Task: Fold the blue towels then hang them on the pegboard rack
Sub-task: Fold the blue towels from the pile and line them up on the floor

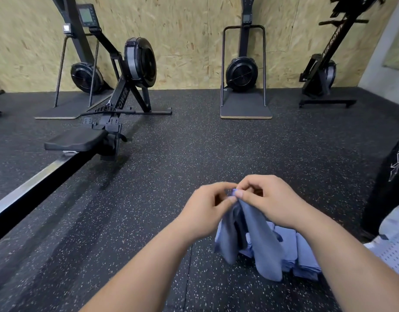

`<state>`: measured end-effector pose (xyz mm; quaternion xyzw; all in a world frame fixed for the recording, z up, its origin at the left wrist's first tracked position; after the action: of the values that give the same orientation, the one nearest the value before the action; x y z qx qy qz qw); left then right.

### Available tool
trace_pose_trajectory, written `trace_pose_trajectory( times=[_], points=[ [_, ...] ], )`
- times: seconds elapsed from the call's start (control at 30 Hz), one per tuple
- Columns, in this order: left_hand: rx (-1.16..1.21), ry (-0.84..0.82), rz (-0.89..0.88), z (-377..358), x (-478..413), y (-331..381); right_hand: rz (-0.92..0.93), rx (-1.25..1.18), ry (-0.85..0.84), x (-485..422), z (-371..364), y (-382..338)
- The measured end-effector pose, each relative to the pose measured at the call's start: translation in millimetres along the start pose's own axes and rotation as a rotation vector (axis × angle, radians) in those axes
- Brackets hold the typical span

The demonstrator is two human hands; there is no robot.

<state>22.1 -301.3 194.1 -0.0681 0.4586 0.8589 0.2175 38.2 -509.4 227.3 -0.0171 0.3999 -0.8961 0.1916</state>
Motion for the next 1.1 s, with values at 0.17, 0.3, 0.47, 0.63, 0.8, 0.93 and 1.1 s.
trace_pose_trajectory(
  times=[0.17,0.3,0.47,0.63,0.8,0.93,1.1],
  points=[
    [0.038,0.101,0.071,2,-2,2,-0.045,-0.108,-0.051,-1,-1,1],
    [0.1,0.281,0.187,19,-6,-6,-0.14,-0.189,-0.132,-3,6,20],
    [-0.045,0.603,0.369,53,-3,-26,-0.153,-0.117,0.059,-5,26,41],
    [-0.141,0.331,0.279,46,1,-18,-0.083,-0.012,0.116,-6,19,28],
    [0.013,0.076,0.111,15,3,0,-0.003,0.023,0.038,-4,-5,4],
    [0.022,0.031,0.114,7,2,-1,-0.008,0.021,0.016,-5,-8,-1],
    [-0.051,0.228,0.226,17,-4,-8,-0.079,-0.016,-0.025,-6,0,11]
  ],
)
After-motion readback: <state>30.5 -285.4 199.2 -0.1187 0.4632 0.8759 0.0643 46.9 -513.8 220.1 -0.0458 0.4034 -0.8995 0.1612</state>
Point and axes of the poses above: each hand's wrist, its own x-axis away from the middle knuckle, its own z-axis out of the back of the hand, y = z × x, the point moved 1 cm from there along -x, towards the middle knuckle, and after that the axes turned 5 degrees about -z, right-handed, at the moved point
